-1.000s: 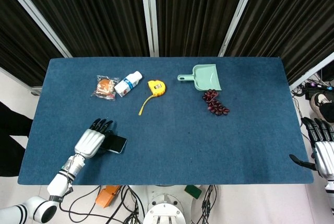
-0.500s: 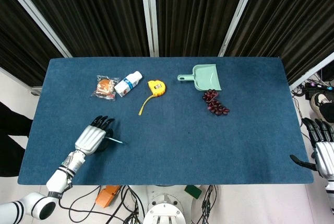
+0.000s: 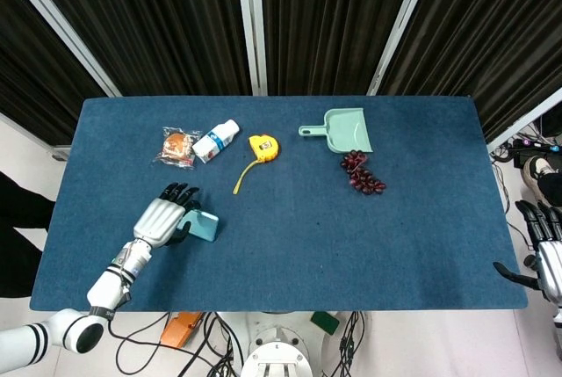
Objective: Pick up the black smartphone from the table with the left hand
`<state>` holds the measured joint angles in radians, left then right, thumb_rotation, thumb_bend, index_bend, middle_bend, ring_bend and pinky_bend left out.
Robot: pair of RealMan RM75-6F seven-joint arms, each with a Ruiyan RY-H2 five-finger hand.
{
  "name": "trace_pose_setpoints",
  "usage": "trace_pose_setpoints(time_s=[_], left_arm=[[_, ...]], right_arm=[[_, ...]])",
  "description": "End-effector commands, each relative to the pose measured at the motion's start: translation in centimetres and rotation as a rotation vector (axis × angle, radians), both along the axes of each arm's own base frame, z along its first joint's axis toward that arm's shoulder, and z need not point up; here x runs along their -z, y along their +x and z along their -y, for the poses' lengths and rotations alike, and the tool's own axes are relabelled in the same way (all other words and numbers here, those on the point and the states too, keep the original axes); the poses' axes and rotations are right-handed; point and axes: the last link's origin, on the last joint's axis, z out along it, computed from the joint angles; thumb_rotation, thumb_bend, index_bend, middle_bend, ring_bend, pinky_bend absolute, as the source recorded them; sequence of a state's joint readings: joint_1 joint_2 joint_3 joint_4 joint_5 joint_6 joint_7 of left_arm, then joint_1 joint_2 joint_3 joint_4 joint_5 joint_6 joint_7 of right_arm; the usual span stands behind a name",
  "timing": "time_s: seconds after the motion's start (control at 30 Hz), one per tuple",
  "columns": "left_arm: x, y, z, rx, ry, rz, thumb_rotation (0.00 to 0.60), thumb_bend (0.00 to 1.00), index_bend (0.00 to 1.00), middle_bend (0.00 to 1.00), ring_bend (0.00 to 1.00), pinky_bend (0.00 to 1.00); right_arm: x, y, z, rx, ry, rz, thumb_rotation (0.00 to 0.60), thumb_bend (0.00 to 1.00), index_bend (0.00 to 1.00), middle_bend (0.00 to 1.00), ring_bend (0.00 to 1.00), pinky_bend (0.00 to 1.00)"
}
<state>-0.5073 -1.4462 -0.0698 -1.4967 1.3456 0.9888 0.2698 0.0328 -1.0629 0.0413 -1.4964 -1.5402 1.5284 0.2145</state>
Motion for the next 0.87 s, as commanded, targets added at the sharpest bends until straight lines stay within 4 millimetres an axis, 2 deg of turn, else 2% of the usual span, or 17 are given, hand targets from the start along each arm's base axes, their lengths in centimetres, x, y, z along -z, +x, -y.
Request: trace_pose_setpoints(time_s=[0.03, 0.13, 0.23, 0.37, 0.5, 0.67, 0.87], left_arm=[[-1.3, 0.2, 0.0, -0.006, 0.058, 0.035, 0.6, 0.56, 0.18, 0.08, 0.0, 0.0], [-3.2, -0.4, 0.3, -0.035, 0.134, 0.066, 0.6, 0.51, 0.17, 0.08, 0.0, 0.0], [-5.6, -1.9, 1.1, -0.082, 0.219, 0.084, 0.6, 0.41, 0.17, 0.08, 0.0, 0.0], [-8.5, -4.3, 3.2, -0.141, 0.324, 0.077, 0.6, 0.2, 0.13, 0.08, 0.0, 0.0], [-11.3, -6.9, 6.3, -0.197, 0.404, 0.059, 0.6, 0.06, 0.08, 0.06, 0.0, 0.0], [-13.7, -8.8, 10.1, -0.253, 0.481, 0.065, 0.6, 0.05, 0.08, 0.05, 0.0, 0.0], [-14.9, -9.6, 13.0, -0.286, 0.499, 0.085, 0.6, 0.04, 0.08, 0.05, 0.0, 0.0]], right_arm=[[-0.1, 0.0, 0.0, 0.0, -0.003, -0.001, 0.6, 0.18, 0.11, 0.14, 0.0, 0.04], [-0.1, -0.1, 0.0, -0.001, -0.001, -0.004, 0.6, 0.18, 0.11, 0.14, 0.0, 0.04], [-0.1, -0.2, 0.2, 0.001, 0.001, -0.005, 0.6, 0.18, 0.11, 0.13, 0.0, 0.03], [-0.2, -0.3, 0.5, -0.002, 0.004, 0.004, 0.6, 0.18, 0.1, 0.13, 0.0, 0.03], [-0.3, 0.0, 0.7, -0.018, 0.008, 0.006, 0.6, 0.18, 0.06, 0.13, 0.0, 0.01], [-0.1, 0.5, 0.8, -0.033, 0.023, -0.001, 0.6, 0.18, 0.06, 0.12, 0.0, 0.0], [0.5, 1.6, 1.0, -0.067, 0.046, 0.0, 0.6, 0.18, 0.06, 0.12, 0.0, 0.0]])
